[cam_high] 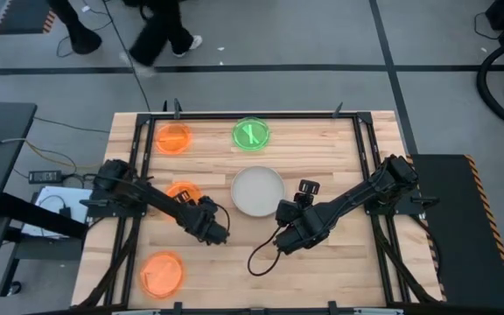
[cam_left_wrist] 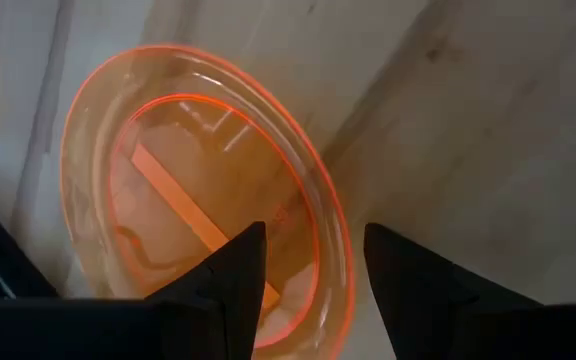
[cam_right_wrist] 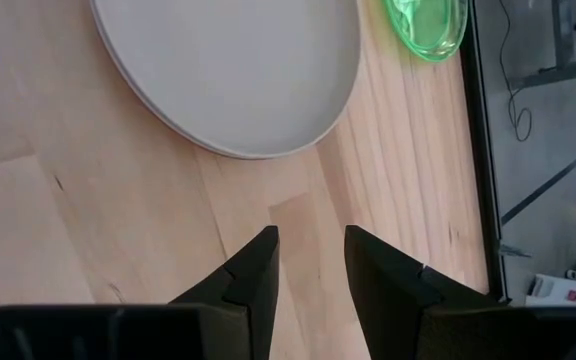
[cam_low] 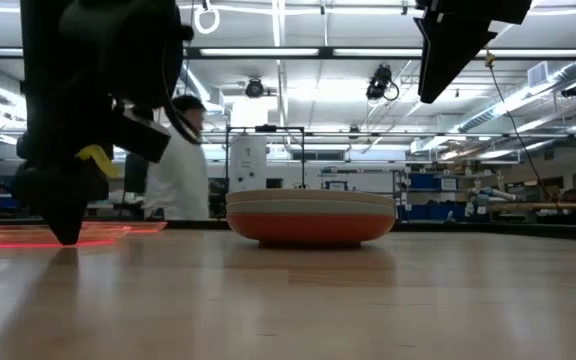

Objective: Stack plastic plates
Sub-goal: Stack the middle orange plate on top of the top orange plate, then stack the bottom orange plate on top of the other orange plates

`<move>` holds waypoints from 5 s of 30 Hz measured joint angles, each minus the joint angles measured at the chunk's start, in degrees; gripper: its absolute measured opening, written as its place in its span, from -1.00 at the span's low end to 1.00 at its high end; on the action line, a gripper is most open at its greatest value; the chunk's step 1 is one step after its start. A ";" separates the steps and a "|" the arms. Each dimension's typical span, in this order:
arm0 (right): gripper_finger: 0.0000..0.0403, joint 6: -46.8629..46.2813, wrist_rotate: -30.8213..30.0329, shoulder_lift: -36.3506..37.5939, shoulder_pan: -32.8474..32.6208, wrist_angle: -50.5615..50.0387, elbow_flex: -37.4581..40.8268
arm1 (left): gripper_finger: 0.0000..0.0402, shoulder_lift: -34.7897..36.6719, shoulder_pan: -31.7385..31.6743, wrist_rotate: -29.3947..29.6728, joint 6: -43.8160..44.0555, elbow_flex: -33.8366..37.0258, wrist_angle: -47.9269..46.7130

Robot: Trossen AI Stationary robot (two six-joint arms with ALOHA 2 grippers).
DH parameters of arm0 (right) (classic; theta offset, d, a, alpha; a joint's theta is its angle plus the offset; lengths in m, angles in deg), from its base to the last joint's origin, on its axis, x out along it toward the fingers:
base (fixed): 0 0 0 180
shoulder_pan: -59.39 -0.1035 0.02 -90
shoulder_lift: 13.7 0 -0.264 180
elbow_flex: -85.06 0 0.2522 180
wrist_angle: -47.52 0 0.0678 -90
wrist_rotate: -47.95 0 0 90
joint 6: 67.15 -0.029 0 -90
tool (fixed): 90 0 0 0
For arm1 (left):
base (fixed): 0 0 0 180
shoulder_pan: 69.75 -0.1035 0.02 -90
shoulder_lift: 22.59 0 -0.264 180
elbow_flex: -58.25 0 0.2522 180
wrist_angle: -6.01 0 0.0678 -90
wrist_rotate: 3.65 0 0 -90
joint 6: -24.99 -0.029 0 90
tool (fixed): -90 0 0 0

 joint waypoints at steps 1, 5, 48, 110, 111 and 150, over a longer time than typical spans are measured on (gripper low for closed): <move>-0.38 0.00 0.01 0.00 0.00 0.00 0.00 | -0.11 -0.33 -0.24 0.07 0.02 0.00 -0.22; -0.38 0.00 0.02 0.00 0.00 0.02 0.00 | -0.16 -0.78 -0.77 0.08 0.02 -0.03 -0.97; -0.38 -2.57 8.85 0.00 -0.17 0.98 0.00 | -0.98 0.01 -20.42 32.73 -14.64 -7.47 -20.03; -0.38 -1.11 9.25 -0.02 -0.62 8.28 0.00 | -0.99 10.98 -55.64 16.53 -56.96 14.34 25.32; -0.38 -1.21 9.44 -0.02 -0.67 8.28 0.00 | -0.99 10.98 -55.91 16.51 -56.96 14.34 25.36; -0.38 -1.07 12.09 -0.02 -1.33 9.19 0.00 | -0.31 28.35 -48.38 11.57 -50.06 14.27 11.66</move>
